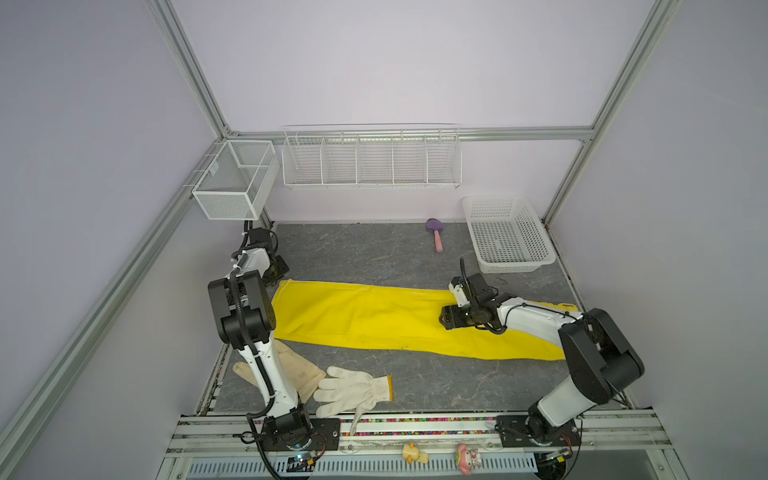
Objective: Fold and stack the trousers
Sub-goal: Smooth out the trousers at the center of the table.
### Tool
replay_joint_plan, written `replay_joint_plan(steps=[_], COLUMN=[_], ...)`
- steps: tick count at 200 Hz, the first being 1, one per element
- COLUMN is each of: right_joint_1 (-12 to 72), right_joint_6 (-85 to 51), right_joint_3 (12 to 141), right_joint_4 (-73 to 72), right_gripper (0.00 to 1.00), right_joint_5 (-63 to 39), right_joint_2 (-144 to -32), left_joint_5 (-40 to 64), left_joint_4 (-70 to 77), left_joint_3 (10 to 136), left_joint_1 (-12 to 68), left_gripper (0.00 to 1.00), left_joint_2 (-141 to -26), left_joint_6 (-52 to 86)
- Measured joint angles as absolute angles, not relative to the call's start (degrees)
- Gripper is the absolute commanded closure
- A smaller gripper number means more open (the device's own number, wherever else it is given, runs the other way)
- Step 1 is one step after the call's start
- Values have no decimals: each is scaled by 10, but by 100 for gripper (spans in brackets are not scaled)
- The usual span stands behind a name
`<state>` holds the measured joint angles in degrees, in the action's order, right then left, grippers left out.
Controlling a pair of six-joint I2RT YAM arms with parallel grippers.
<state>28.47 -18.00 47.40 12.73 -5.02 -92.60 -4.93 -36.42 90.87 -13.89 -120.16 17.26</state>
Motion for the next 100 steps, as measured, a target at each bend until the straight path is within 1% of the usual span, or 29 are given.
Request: replay_joint_plan(steps=[30,41,65,85,100], right_joint_1=[283,282,281,279,282], right_joint_6=[-180,-179,-173,-162,-154], right_joint_3=[474,472,461,443,433], right_joint_4=[128,128,129,133,135], right_gripper=[19,19,18,19,19], right_joint_5=[-55,-57,-61,-77,-93], right_joint_2=[-924,-922,-908,-886,-872], left_joint_5=[-52,-51,-44,-25,-5], left_joint_4=[-376,-384,-419,-452,-470], left_joint_3=[909,909,906,877,834], left_joint_1=[-140,-140,-140,-140,-139], left_gripper=[65,61,56,56,56], left_joint_2=[-1202,-1200,-1182,-1145,-1106], left_joint_6=[166,162,164,172,184])
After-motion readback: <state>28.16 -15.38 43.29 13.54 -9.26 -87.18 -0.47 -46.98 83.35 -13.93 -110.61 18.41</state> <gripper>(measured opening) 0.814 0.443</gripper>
